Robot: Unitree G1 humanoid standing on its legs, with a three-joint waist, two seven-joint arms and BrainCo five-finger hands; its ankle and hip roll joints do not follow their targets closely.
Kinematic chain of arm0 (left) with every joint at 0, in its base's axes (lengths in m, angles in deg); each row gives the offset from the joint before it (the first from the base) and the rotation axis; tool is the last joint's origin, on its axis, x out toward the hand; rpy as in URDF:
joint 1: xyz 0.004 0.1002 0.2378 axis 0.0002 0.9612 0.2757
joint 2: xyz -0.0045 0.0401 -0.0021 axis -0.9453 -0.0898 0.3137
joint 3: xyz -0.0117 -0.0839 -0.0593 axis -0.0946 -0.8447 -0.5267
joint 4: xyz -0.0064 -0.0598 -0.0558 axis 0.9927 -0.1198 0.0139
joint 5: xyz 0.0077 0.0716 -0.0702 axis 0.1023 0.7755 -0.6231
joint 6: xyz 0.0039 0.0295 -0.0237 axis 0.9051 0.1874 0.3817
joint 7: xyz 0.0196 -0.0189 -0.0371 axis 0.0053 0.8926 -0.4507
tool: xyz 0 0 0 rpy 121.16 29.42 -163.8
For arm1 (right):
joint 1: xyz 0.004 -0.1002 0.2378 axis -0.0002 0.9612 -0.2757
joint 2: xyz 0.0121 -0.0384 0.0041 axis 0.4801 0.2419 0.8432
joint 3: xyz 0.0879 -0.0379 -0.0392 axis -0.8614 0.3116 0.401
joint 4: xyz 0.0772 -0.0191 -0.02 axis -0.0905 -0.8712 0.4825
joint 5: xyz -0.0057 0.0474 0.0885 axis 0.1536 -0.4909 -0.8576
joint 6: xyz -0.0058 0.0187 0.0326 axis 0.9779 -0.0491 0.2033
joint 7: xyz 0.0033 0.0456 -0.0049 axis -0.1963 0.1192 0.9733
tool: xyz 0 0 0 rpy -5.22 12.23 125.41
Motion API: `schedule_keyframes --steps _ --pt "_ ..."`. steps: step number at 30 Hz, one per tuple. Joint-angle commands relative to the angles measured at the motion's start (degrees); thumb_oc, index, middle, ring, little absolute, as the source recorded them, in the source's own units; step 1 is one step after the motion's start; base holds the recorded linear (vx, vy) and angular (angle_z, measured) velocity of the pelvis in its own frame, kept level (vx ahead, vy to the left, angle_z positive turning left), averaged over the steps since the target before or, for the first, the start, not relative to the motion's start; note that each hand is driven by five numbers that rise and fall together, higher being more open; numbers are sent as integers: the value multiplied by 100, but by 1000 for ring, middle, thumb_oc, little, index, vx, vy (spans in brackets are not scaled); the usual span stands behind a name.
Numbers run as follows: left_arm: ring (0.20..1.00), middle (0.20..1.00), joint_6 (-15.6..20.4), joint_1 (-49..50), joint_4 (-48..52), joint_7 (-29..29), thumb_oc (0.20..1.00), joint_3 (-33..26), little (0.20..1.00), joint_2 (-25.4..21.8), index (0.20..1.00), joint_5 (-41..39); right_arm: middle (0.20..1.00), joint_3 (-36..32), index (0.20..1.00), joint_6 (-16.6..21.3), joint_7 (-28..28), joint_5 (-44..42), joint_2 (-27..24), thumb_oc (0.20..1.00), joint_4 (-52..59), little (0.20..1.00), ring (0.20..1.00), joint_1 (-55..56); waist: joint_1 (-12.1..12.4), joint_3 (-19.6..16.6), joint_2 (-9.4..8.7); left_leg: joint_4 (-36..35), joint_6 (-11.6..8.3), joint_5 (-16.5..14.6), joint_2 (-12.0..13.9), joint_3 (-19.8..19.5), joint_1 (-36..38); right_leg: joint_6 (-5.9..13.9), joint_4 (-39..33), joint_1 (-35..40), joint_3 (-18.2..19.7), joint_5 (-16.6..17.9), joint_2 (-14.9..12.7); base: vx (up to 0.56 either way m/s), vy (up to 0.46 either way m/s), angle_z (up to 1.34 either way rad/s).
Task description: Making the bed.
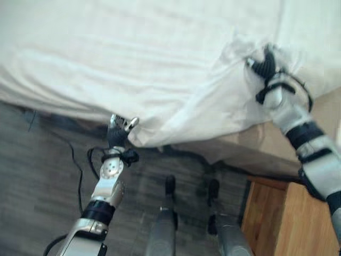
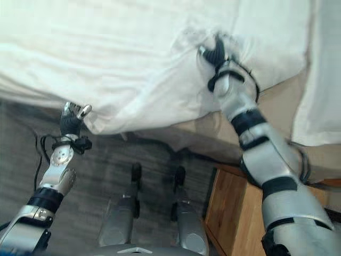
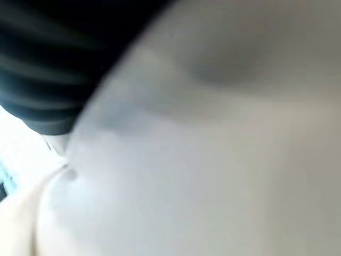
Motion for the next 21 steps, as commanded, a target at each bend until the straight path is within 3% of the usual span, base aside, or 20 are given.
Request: schedule_keyframes --steps 1,8,13,14,15,17,21 --pt "1000 1000 116 -178 201 -43 1000 62 1000 340 1000 236 200 -247 200 109 49 357 246 200 481 200 200 995 -481 -630 77 34 49 -679 147 236 582 187 71 395 -16 -859 -148 32 46 -10" --pt "1000 1000 -173 991 737 -329 1000 122 1000 864 1000 427 200 -758 200 156 342 884 573 200 1077 200 200 3215 -789 -911 234 34 171 -896 89 456 1191 222 71 880 121 -922 -243 9 62 -22" --pt "1000 1000 -257 1483 866 -503 1000 162 1000 1039 1000 464 200 -849 200 197 458 1007 730 200 806 200 200 3986 -929 -951 337 34 212 -965 43 527 1386 222 71 1026 182 -955 -269 -9 12 -15" --pt "1000 1000 -244 1527 847 -507 1000 185 1000 1061 1000 473 354 -912 354 207 421 952 784 354 614 354 354 4132 -977 -951 368 34 215 -975 37 555 1408 222 71 1040 202 -953 -282 -21 11 -4" --pt "1000 1000 -246 1584 832 -514 1000 195 1000 1071 1000 453 1000 -926 1000 200 416 950 810 1000 524 1000 1000 4205 -996 -950 396 34 220 -983 34 570 1435 223 71 1048 222 -955 -284 -25 9 -5" --pt "1000 1000 -252 1597 807 -526 1000 207 1000 1100 1000 422 1000 -927 1000 182 393 919 868 1000 274 1000 1000 4263 -1016 -948 425 34 226 -989 28 587 1453 223 71 1059 234 -960 -289 -23 8 -12" --pt "1000 1000 -306 1614 523 -582 1000 396 1000 1222 1000 98 1000 -1112 1000 -35 287 492 1241 1000 -1879 1000 1000 4482 -1086 -923 560 34 247 -1001 -14 606 1509 211 71 1120 250 -976 -317 -22 6 -10"
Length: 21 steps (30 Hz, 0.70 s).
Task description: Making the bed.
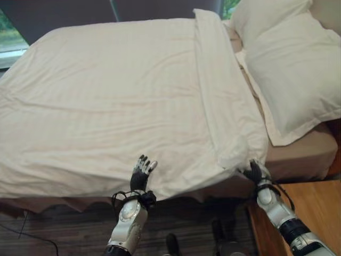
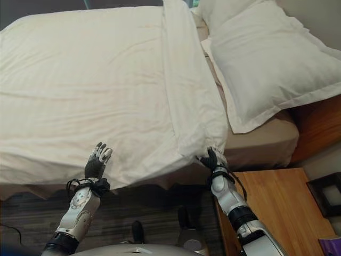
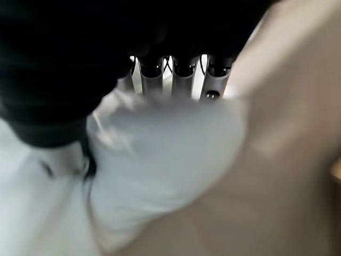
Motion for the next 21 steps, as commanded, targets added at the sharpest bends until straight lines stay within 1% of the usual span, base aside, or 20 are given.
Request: schedule_keyframes --steps 1,4,5,6,11,13,17,19,21 --pt "1000 1000 127 -356 -116 -125 1000 -53 1000 82 1000 -72 1000 41 1000 -430 97 -395 -36 1000 -1093 1000 1000 147 -78 312 72 73 75 -693 42 -12 364 238 106 323 -292 -876 -246 0 0 0" --pt "1000 1000 66 -299 -120 -80 1000 -35 1000 72 1000 -61 1000 -102 1000 -637 181 -481 36 1000 -1915 1000 1000 336 -61 324 93 73 77 -706 53 -21 436 227 106 428 -333 -910 -262 1 -5 7" --pt "1000 1000 64 -296 -117 -79 1000 -35 1000 71 1000 -61 1000 -102 1000 -634 180 -481 37 1000 -1919 1000 1000 335 -61 328 92 73 77 -708 53 -22 442 227 106 434 -334 -911 -262 11 -21 14" --pt "1000 1000 75 -242 -61 -10 1000 -117 1000 45 1000 -58 1000 -278 1000 -731 245 -560 62 1000 -2323 1000 1000 513 -48 319 84 73 72 -722 57 -35 503 221 106 498 -365 -931 -254 8 -20 10" --pt "1000 1000 171 -173 316 142 1000 -511 1000 -141 1000 -80 1000 -613 1000 -829 205 -574 -205 1000 -2682 1000 1000 710 -8 273 -25 73 56 -714 96 -46 585 215 106 614 -422 -963 -222 -4 -29 6" --pt "1000 1000 172 -199 432 157 1000 -567 1000 -207 1000 -70 1000 -603 1000 -931 228 -493 -353 1000 -2752 1000 1000 515 40 238 -85 73 45 -698 119 -69 590 213 106 633 -461 -970 -215 -18 -41 8" --pt "1000 1000 160 -90 632 33 1000 -636 1000 -298 1000 -133 1000 -638 1000 -1017 255 -341 -973 1000 -2904 1000 1000 -10 169 139 -220 73 28 -671 155 -117 577 221 106 667 -533 -985 -192 -13 -26 -8" --pt "1000 1000 147 -15 639 -63 1000 -670 1000 -310 1000 -111 1000 -755 1000 -1028 97 -390 -1127 1000 -2969 1000 1000 -156 243 110 -253 73 28 -670 161 -142 587 231 106 696 -567 -986 -188 0 0 0" --pt "1000 1000 186 19 755 -106 1000 -712 1000 -381 1000 -75 1000 -663 1000 -951 54 -469 -1259 1000 -2616 1000 1000 -570 298 103 -301 73 24 -662 176 -153 602 234 106 711 -564 -974 -186 -3 4 -3"
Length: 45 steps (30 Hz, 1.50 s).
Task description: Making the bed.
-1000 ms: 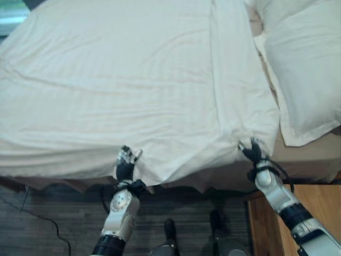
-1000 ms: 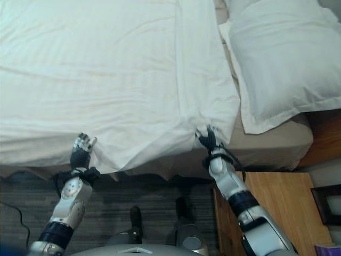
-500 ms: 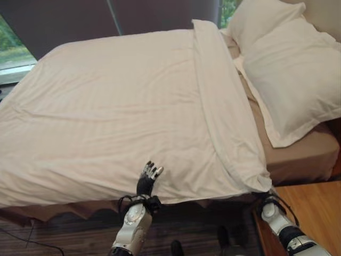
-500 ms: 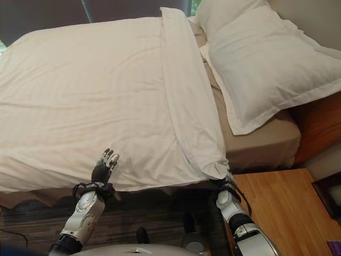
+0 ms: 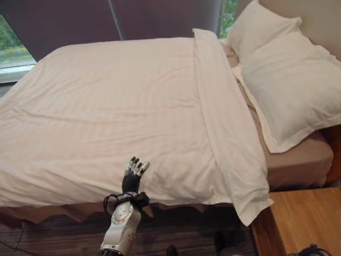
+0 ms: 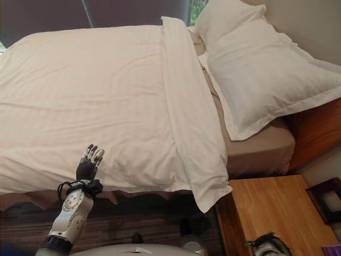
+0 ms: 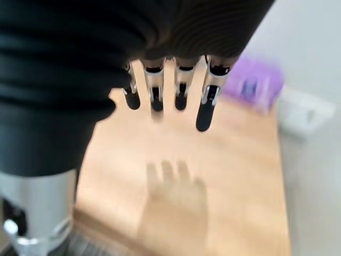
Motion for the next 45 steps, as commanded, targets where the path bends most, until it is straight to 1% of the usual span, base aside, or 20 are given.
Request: schedule_keyframes --steps 1,2,3,6,8,13,15,16,18,21,22,27,29,30,33,34,40,43,44,45 --pt "1000 1000 368 -349 536 -127 1000 -239 1000 -232 1000 39 1000 253 1000 306 -268 -108 -136 1000 543 1000 1000 -990 210 204 -170 73 2 -581 134 -8 343 215 107 337 -267 -865 -185 0 0 0" --pt "1000 1000 412 -364 617 -86 1000 -334 1000 -238 1000 82 956 340 956 444 -276 -85 -249 956 1272 956 956 -1048 207 202 -195 73 -4 -578 148 0 352 212 107 339 -253 -861 -177 0 0 0" --pt "1000 1000 473 -387 699 -17 1000 -429 1000 -267 1000 132 200 349 200 553 -367 -91 -379 200 2038 200 200 -1070 205 181 -213 73 -10 -566 155 8 338 205 107 318 -243 -839 -171 0 0 0" --pt "1000 1000 593 -623 744 189 1000 -554 1000 -360 1000 335 200 255 200 809 -447 -432 -451 200 3386 200 200 -1137 182 120 -231 73 -14 -577 176 3 331 188 107 308 -256 -843 -153 19 -16 4" --pt "1000 1000 649 -821 770 333 1000 -510 1000 -431 1000 432 200 147 200 1105 -447 -1231 -209 200 3878 200 200 -1275 200 104 -248 73 -18 -575 184 -24 319 168 107 310 -283 -849 -140 39 -27 9" --pt "1000 1000 597 -1084 639 401 1000 -431 1000 -455 1000 354 200 75 200 1530 -66 -3211 515 200 4259 200 200 -1409 306 175 -250 73 -58 -515 207 -80 240 139 107 284 -365 -855 -124 28 -39 7" --pt "1000 1000 553 -1051 643 373 1000 -381 1000 -429 1000 345 200 -96 200 1820 67 -4124 877 200 4386 200 200 -1455 346 241 -234 73 -78 -482 218 -128 188 124 107 274 -398 -864 -113 16 -48 11" --pt "1000 1000 553 -1050 644 373 1000 -381 1000 -429 1000 345 200 -96 200 1821 68 -4125 877 200 4385 200 200 -1455 345 241 -234 73 -78 -482 218 -129 188 124 107 274 -399 -865 -113 2 -50 20" --pt "1000 1000 567 -1048 553 343 1000 -384 1000 -400 1000 231 200 -295 200 2253 240 -5319 1300 200 4495 200 200 -1695 423 375 -154 73 -106 -427 232 -202 63 101 107 208 -438 -875 -100 -20 -76 18" --pt "1000 1000 604 -1132 335 292 1000 -469 1000 -411 1000 -12 200 -412 200 2603 468 -6188 1533 200 4721 200 200 -1998 472 520 18 73 -147 -358 241 -235 -62 69 107 122 -487 -880 -99 -8 -69 5" --pt "1000 1000 607 -1141 327 288 1000 -470 1000 -413 1000 -16 200 -413 200 2606 474 -6196 1530 200 4716 200 200 -2004 469 523 19 73 -148 -357 242 -238 -66 68 107 121 -490 -880 -97 8 -54 18" --pt "1000 1000 642 -1275 88 271 1000 -492 1000 -368 1000 -163 200 -612 200 3037 658 -6944 1876 200 4878 200 200 -2246 478 651 262 73 -187 -325 263 -238 -132 10 107 55 -515 -889 -75 2 -48 9" --pt "1000 1000 655 -1314 -14 255 1000 -487 1000 -329 1000 -232 200 -621 200 3129 726 -7069 2003 200 4835 200 200 -2222 464 662 338 73 -202 -317 281 -219 -130 -6 107 48 -504 -904 -64 5 -51 1" --pt "1000 1000 684 -1387 -116 268 1000 -473 1000 -272 1000 -292 200 -668 200 3187 745 -7194 2085 200 4731 200 200 -2190 438 736 449 73 -212 -295 278 -206 -151 -7 107 7 -469 -899 -68 -16 -55 -4" --pt "1000 1000 700 -1456 -195 275 1000 -461 1000 -245 1000 -311 200 -712 200 3213 768 -7228 2134 200 4690 200 200 -2169 420 776 520 73 -213 -293 270 -189 -173 -3 107 -29 -435 -888 -75 -37 -20 -5" --pt "1000 1000 727 -1464 -340 264 1000 -479 1000 -175 1000 -373 200 -839 200 3245 791 -7349 2209 200 4570 200 200 -2108 347 853 711 73 -202 -281 235 -148 -225 11 107 -116 -381 -866 -113 -56 20 -3" --pt "1000 1000 784 -1299 -621 48 1000 -510 1000 71 1000 -650 200 -1453 200 3473 831 -7771 2185 200 4211 200 200 -2003 59 875 1470 73 -153 -347 84 56 -475 112 107 -497 -144 -796 -277 -10 97 -14" --pt "1000 1000 709 -1257 -912 -134 1000 -474 1000 197 1000 -793 200 -1619 200 3372 848 -7821 2160 200 3915 200 200 -1744 -142 812 1690 73 -127 -426 53 195 -461 154 107 -574 12 -810 -306 87 115 -25" --pt "1000 1000 670 -1238 -1076 -211 1000 -489 1000 233 1000 -856 200 -1697 200 3242 901 -7827 2156 200 3698 200 200 -1476 -279 761 1751 73 -120 -465 51 262 -413 162 107 -566 62 -825 -317 104 88 -34" --pt "1000 1000 674 -1234 -1086 -220 1000 -487 1000 234 1000 -862 200 -1695 200 3241 913 -7835 2151 200 3692 200 200 -1469 -276 756 1752 73 -119 -469 50 266 -408 164 107 -564 66 -827 -317 93 83 -28"
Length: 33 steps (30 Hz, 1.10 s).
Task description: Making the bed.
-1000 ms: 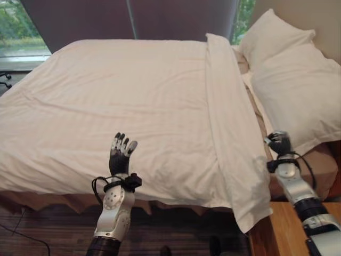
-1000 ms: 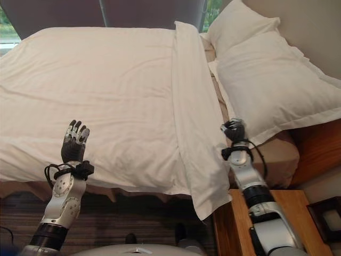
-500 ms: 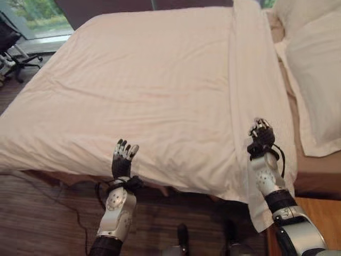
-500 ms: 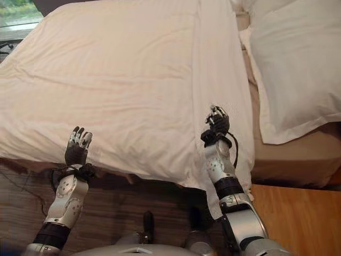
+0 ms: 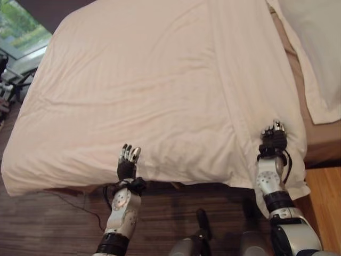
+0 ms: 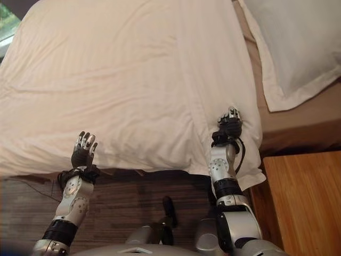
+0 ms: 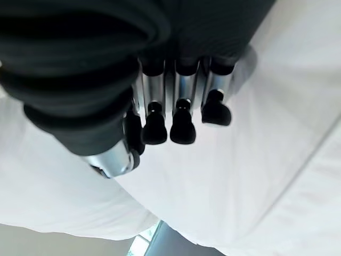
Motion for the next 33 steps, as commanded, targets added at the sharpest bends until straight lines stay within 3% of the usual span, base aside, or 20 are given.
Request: schedule_keyframes --steps 1,6,11,13,14,16,19,20,21,25,29,33 --pt "1000 1000 247 -301 -443 -250 1000 -93 1000 -73 1000 -385 200 -569 200 -61 -98 -302 -9 200 -853 200 200 489 -350 -129 -42 74 -86 -563 105 96 337 154 105 286 -11 -891 -256 53 40 -29" --pt "1000 1000 204 -308 -572 -308 1000 -133 1000 -84 1000 -405 200 -894 200 -411 -30 -183 -126 200 -1536 200 200 1145 -619 -248 -171 74 -64 -649 91 166 477 154 105 361 36 -889 -253 25 23 -8" --pt "1000 1000 184 -237 -469 -167 1000 -245 1000 -80 1000 -367 200 -1058 200 -914 -80 236 -76 200 -2288 200 200 1937 -799 -372 -608 74 -22 -734 92 221 698 193 105 504 89 -833 -225 -27 28 -11" --pt "1000 1000 187 -208 -444 -128 1000 -258 1000 -90 1000 -335 200 -1030 200 -996 -82 344 -52 200 -2371 200 200 2033 -798 -403 -706 74 -20 -744 94 245 751 207 105 548 107 -821 -222 -19 23 -15" --pt "1000 1000 191 -169 -366 -81 1000 -280 1000 -118 1000 -288 200 -991 200 -1095 -95 538 -76 200 -2499 200 200 2127 -758 -494 -871 74 -15 -761 120 259 853 224 105 637 95 -801 -223 -14 16 -25" --pt "1000 1000 201 -153 -319 -63 1000 -280 1000 -125 1000 -254 200 -948 200 -1130 -129 678 -81 200 -2519 200 200 2158 -726 -529 -945 74 -10 -770 127 243 892 230 105 680 84 -797 -226 -31 29 -21" --pt "1000 1000 225 -28 -147 31 1000 -354 1000 -162 1000 -180 200 -605 200 -1300 -298 1581 -227 200 -2455 200 200 2146 -569 -670 -1250 74 -1 -778 166 179 1037 253 105 867 -15 -789 -238 -47 41 2" --pt "1000 1000 240 40 -66 56 1000 -374 1000 -154 1000 -175 316 -449 316 -1325 -334 1900 -282 316 -2320 316 316 2134 -520 -691 -1330 74 7 -804 175 146 1097 264 105 938 -52 -809 -241 -56 27 11" --pt "1000 1000 240 110 27 100 1000 -385 1000 -152 1000 -99 1000 -226 1000 -1352 -403 2344 -362 1000 -2028 1000 1000 2134 -468 -710 -1426 74 5 -788 187 122 1113 270 105 976 -84 -801 -240 -58 10 12" --pt "1000 1000 288 498 385 290 1000 -653 1000 -191 1000 240 1000 509 1000 -1416 -496 4212 -943 1000 -281 1000 1000 2320 -247 -822 -1788 74 10 -781 222 8 1184 291 105 1116 -215 -809 -230 -48 -20 21" --pt "1000 1000 223 778 815 310 1000 -553 1000 -182 1000 824 1000 723 1000 -1320 -410 4851 -1076 1000 906 1000 1000 2487 -141 -935 -2013 74 57 -801 226 -112 1241 279 105 1245 -325 -836 -225 5 -6 28" --pt "1000 1000 128 1022 1461 234 1000 -471 1000 -301 1000 1318 1000 824 1000 -1227 -365 5166 -1011 1000 1602 1000 1000 2626 -35 -955 -2130 74 97 -829 229 -240 1309 266 149 1371 -424 -886 -226 -7 10 20"
